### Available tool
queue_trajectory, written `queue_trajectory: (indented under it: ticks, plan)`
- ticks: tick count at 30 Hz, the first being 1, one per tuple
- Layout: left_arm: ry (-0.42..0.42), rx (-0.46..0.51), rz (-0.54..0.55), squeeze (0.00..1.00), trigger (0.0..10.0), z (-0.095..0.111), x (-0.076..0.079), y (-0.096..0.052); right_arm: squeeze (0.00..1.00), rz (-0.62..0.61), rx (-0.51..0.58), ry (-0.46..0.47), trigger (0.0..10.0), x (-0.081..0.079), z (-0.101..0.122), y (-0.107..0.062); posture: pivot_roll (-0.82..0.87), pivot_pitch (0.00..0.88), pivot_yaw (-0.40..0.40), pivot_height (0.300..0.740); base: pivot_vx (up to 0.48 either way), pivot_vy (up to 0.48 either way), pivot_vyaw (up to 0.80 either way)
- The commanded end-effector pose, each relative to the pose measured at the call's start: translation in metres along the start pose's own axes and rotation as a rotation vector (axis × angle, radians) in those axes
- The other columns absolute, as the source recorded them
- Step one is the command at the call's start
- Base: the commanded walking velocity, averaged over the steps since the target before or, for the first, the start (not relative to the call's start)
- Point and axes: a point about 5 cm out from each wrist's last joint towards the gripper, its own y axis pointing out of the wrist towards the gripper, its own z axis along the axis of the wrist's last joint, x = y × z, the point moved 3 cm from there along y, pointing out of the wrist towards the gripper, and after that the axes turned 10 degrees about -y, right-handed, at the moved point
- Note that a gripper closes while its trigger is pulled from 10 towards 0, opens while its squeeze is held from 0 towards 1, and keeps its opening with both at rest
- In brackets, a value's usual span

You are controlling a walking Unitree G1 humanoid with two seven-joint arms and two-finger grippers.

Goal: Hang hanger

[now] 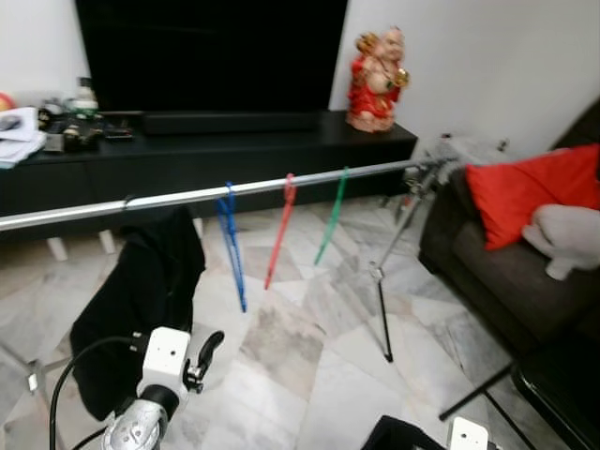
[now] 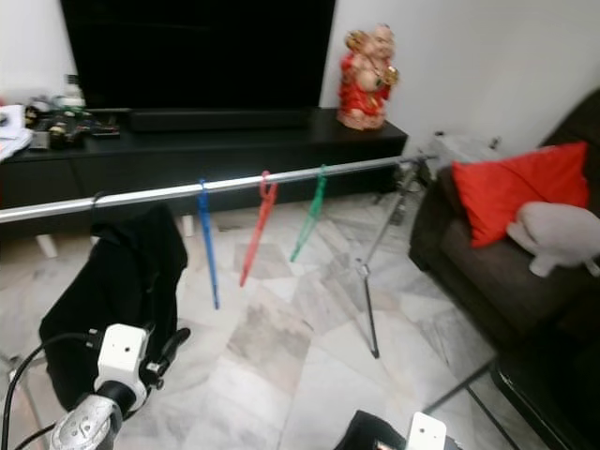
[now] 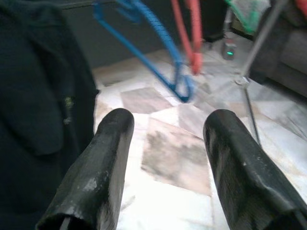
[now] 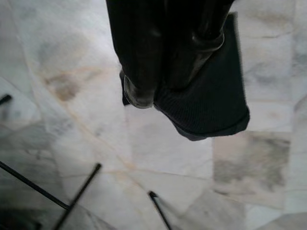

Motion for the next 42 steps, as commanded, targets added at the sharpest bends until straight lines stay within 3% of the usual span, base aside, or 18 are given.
queue_trajectory:
  ticks: [1, 7, 28, 36, 42]
  plan:
    - [-0.011, 0.000, -0.022, 0.00, 10.0, 0.000, 0.008, 0.002, 0.00, -0.034, 0.056, -0.013, 10.0, 0.011, 0.016, 0.002, 0.18, 0.000, -0.065, 0.740, 0.000, 0.000, 0.00]
    - [-0.012, 0.002, -0.026, 0.00, 10.0, 0.001, 0.008, 0.002, 0.00, -0.015, 0.118, -0.037, 10.0, 0.007, 0.032, 0.004, 0.18, 0.000, -0.063, 0.740, 0.000, 0.000, 0.00]
    - [-0.021, 0.037, 0.003, 0.00, 10.0, 0.010, 0.006, 0.008, 0.00, 0.012, 0.150, -0.110, 10.0, 0.006, 0.039, 0.004, 0.18, 0.000, -0.071, 0.740, 0.349, 0.000, 0.11]
    - [-0.027, 0.113, 0.029, 0.00, 10.0, 0.025, 0.004, 0.011, 0.00, 0.024, 0.164, -0.129, 10.0, 0.003, 0.044, 0.005, 0.18, 0.000, -0.080, 0.740, 0.396, 0.000, 0.09]
    - [-0.029, 0.164, 0.044, 0.00, 10.0, 0.037, 0.002, 0.012, 0.00, 0.032, 0.184, -0.139, 10.0, -0.001, 0.047, 0.004, 0.18, 0.000, -0.084, 0.740, 0.412, 0.000, 0.72]
